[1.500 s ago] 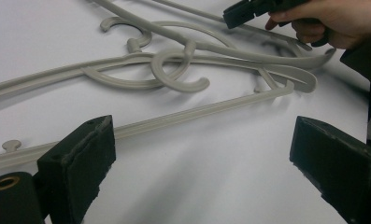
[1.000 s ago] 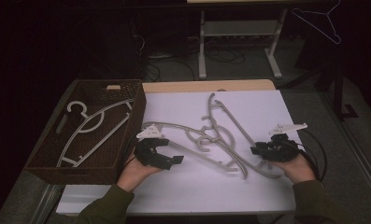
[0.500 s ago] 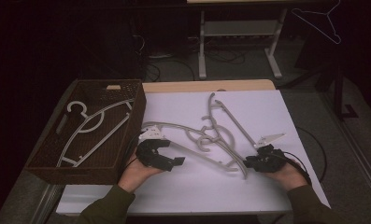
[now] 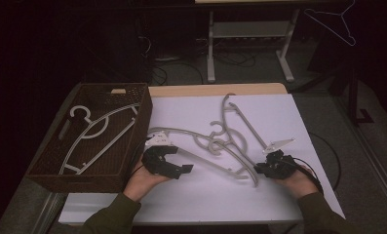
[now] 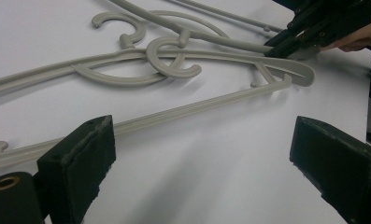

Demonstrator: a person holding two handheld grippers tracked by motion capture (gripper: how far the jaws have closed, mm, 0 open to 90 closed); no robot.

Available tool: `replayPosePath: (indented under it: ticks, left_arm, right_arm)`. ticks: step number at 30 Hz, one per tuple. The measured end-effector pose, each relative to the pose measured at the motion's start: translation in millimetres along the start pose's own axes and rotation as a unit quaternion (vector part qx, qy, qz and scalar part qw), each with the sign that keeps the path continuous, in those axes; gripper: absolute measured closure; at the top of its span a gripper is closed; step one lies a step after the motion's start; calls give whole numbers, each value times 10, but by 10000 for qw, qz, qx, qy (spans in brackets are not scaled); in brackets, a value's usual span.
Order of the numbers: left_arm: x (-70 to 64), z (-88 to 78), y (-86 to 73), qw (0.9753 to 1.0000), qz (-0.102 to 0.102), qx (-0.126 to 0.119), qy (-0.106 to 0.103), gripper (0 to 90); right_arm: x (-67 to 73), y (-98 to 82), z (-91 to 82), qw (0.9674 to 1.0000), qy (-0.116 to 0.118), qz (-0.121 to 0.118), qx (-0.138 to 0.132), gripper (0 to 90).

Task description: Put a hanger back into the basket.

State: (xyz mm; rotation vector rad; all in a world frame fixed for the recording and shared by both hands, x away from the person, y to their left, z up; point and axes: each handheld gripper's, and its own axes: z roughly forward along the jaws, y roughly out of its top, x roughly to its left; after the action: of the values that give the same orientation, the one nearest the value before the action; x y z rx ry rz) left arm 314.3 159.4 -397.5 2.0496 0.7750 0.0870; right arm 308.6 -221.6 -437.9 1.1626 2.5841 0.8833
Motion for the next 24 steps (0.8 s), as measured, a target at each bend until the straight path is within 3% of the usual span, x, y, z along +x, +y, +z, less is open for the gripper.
replayPosePath:
  ticks: [5, 7, 11, 15, 16, 17, 18, 19, 23, 24]
  left_arm:
    - [2, -6, 2, 10000, 12, -27, 5, 68]
    - [4, -8, 1, 10000, 6, -31, 4, 68]
    - [3, -12, 3, 10000, 10, -29, -1, 67]
    - [-2, -25, 2, 10000, 18, -45, -4, 68]
    - [-2, -33, 4, 10000, 7, -55, 4, 68]
    - [-2, -33, 4, 10000, 7, -55, 4, 68]
    - [-2, -37, 2, 10000, -10, -58, 2, 67]
    - [0, -40, 2, 10000, -1, -54, 4, 67]
    - [5, -55, -2, 10000, 24, -46, 9, 68]
    - [5, -55, -2, 10000, 24, -46, 9, 68]
  right_arm:
    - [9, 46, -40, 9998, -115, 95, -112, 818]
    - [55, 109, -94, 9992, -141, 327, -187, 817]
    - [149, 200, -111, 9987, -161, 418, -237, 815]
    - [310, 357, -76, 9985, -134, 473, -241, 813]
    - [403, 437, -34, 9985, -135, 440, -287, 811]
    - [403, 437, -34, 9985, -135, 440, -287, 811]
    - [512, 515, 18, 9984, -90, 492, -253, 810]
    - [512, 515, 18, 9984, -90, 492, -253, 810]
    - [773, 711, 169, 9988, 3, 446, -201, 807]
    - [773, 711, 169, 9988, 3, 446, -201, 807]
